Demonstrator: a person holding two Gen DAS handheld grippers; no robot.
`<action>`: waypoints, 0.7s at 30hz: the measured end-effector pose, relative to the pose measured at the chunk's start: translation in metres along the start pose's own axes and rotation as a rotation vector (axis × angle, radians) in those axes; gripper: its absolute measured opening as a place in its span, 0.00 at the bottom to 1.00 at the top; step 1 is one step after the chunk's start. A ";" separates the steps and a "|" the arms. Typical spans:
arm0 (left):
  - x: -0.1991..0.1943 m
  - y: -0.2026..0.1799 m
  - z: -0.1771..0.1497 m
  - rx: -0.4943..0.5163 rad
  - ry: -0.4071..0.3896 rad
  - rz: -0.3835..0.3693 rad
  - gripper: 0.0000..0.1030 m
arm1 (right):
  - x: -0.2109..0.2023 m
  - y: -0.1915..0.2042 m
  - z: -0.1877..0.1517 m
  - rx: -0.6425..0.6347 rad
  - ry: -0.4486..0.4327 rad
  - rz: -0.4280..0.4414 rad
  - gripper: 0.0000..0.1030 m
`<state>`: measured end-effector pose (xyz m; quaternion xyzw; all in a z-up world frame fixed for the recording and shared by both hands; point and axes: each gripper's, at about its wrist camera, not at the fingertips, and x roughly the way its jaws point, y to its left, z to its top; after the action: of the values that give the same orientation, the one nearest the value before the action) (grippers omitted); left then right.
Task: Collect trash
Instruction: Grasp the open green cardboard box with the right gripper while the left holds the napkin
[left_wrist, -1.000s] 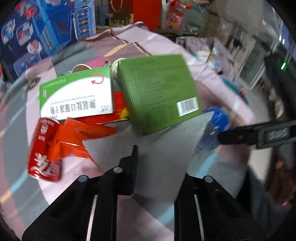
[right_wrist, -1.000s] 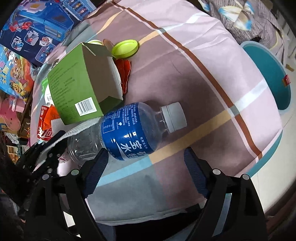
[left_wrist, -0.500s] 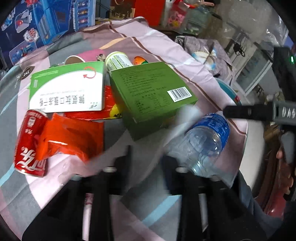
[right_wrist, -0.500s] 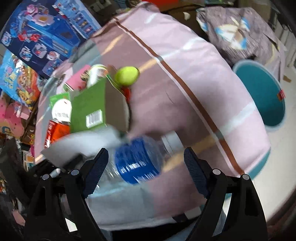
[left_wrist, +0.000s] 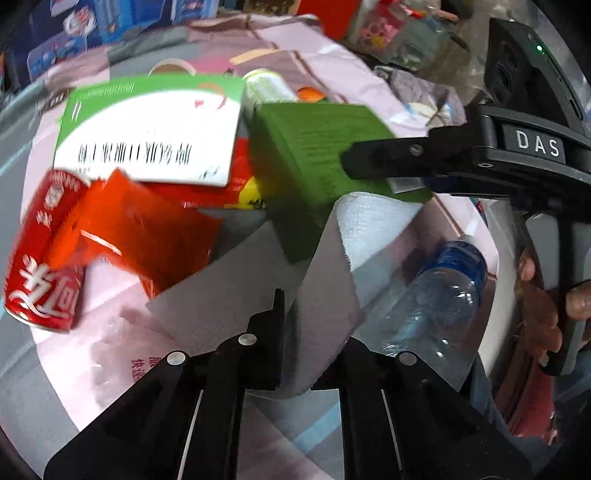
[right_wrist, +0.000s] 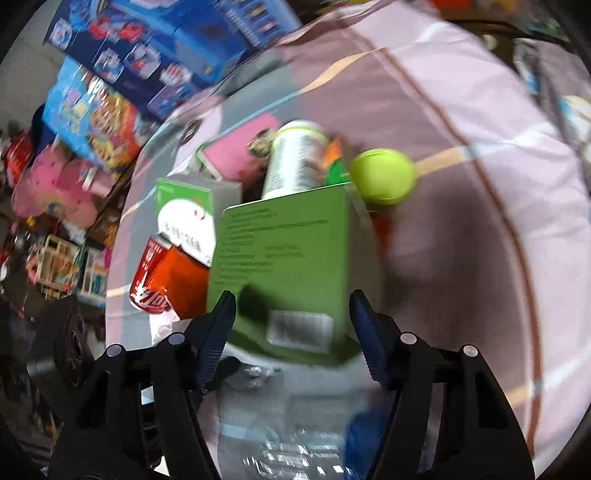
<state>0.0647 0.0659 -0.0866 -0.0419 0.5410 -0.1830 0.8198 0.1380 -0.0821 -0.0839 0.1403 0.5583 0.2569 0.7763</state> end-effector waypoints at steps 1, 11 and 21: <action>0.001 0.001 0.000 -0.008 0.002 -0.005 0.09 | 0.003 0.001 0.000 0.006 -0.001 0.030 0.44; -0.049 -0.003 0.016 -0.022 -0.093 0.035 0.06 | -0.048 0.040 0.001 -0.083 -0.127 0.097 0.02; -0.084 -0.006 0.024 -0.065 -0.143 0.057 0.06 | -0.101 0.003 -0.004 -0.010 -0.231 0.061 0.02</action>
<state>0.0557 0.0863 -0.0023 -0.0661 0.4876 -0.1382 0.8595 0.1087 -0.1358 -0.0039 0.1821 0.4595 0.2655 0.8278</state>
